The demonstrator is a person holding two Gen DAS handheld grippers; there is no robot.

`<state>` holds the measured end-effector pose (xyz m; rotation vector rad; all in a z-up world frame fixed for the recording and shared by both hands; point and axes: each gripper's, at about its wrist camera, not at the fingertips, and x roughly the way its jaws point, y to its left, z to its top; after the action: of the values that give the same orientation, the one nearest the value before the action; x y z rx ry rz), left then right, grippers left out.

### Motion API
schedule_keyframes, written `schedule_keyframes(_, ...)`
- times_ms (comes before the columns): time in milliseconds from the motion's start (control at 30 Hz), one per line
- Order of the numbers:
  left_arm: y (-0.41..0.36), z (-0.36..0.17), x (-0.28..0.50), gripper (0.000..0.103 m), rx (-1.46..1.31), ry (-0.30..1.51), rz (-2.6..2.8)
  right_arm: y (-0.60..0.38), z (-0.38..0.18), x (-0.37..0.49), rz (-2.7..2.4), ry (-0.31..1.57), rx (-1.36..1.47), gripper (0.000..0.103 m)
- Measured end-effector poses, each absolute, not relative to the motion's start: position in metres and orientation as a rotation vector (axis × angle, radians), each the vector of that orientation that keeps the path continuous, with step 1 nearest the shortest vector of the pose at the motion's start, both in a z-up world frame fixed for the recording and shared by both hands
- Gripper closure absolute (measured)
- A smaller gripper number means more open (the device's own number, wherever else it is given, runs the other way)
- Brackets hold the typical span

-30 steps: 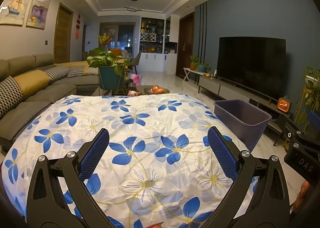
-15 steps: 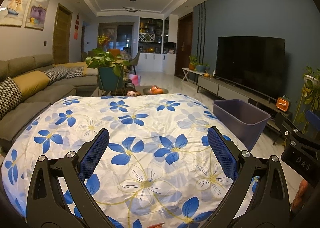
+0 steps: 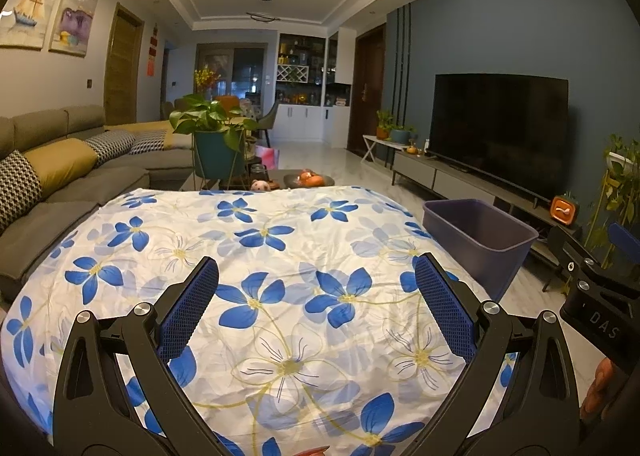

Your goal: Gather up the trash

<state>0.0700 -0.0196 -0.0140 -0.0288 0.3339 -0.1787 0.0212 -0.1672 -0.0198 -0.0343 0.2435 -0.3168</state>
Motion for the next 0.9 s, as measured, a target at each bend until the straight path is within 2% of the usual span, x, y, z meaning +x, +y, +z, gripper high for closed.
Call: schedule_keyframes(900, -0.0226, -0.0149, 0.0664, 0.006, -0.02, 0.336, -0.192, -0.1693, -0.0206, 0.0197, -0.32, 0.241, -0.031, 0.005)
